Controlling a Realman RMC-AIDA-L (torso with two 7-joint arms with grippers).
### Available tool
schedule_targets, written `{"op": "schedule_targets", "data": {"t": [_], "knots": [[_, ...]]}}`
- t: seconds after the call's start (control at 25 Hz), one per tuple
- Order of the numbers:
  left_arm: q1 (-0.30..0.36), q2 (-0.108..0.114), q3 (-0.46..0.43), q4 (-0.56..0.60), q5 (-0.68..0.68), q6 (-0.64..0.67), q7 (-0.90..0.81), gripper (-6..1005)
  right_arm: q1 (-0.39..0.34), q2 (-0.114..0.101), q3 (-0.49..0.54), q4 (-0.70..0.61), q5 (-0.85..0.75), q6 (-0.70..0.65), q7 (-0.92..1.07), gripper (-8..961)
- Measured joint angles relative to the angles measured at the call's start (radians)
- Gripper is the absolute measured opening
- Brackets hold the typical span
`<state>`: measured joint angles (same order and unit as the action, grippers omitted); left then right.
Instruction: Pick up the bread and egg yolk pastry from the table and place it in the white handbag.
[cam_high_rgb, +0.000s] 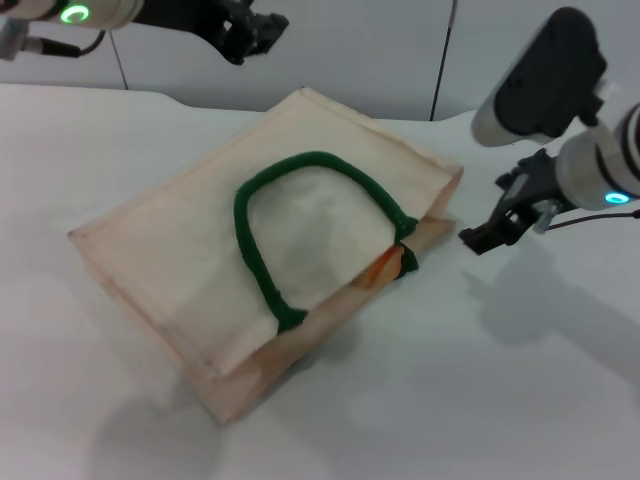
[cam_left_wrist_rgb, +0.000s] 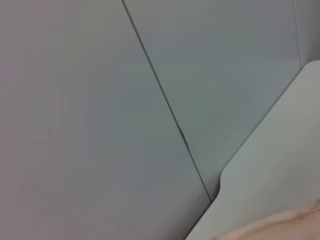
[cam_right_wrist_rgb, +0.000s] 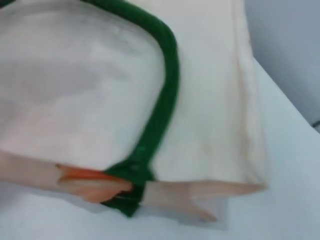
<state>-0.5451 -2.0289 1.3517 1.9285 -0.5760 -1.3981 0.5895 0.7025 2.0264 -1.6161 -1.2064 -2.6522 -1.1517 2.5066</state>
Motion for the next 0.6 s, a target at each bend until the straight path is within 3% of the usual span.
{"op": "schedule_targets", "data": {"t": [0.04,0.28,0.6], "knots": [[0.002,0.000,0.001,-0.012,0.000,0.007,0.001,323,-0.008,0.001,0.024,-0.003,-0.016,0.000,0.004,876],[0.041,-0.001,0.002,-0.080,-0.001,0.103,0.004,459,-0.058,0.004,0.088,-0.055,-0.074,0.023,0.036,873],[0.136,-0.002,0.007,-0.158,-0.028,0.350,0.019,451,-0.159,0.007,0.103,-0.154,-0.070,0.201,0.082,872]]}}
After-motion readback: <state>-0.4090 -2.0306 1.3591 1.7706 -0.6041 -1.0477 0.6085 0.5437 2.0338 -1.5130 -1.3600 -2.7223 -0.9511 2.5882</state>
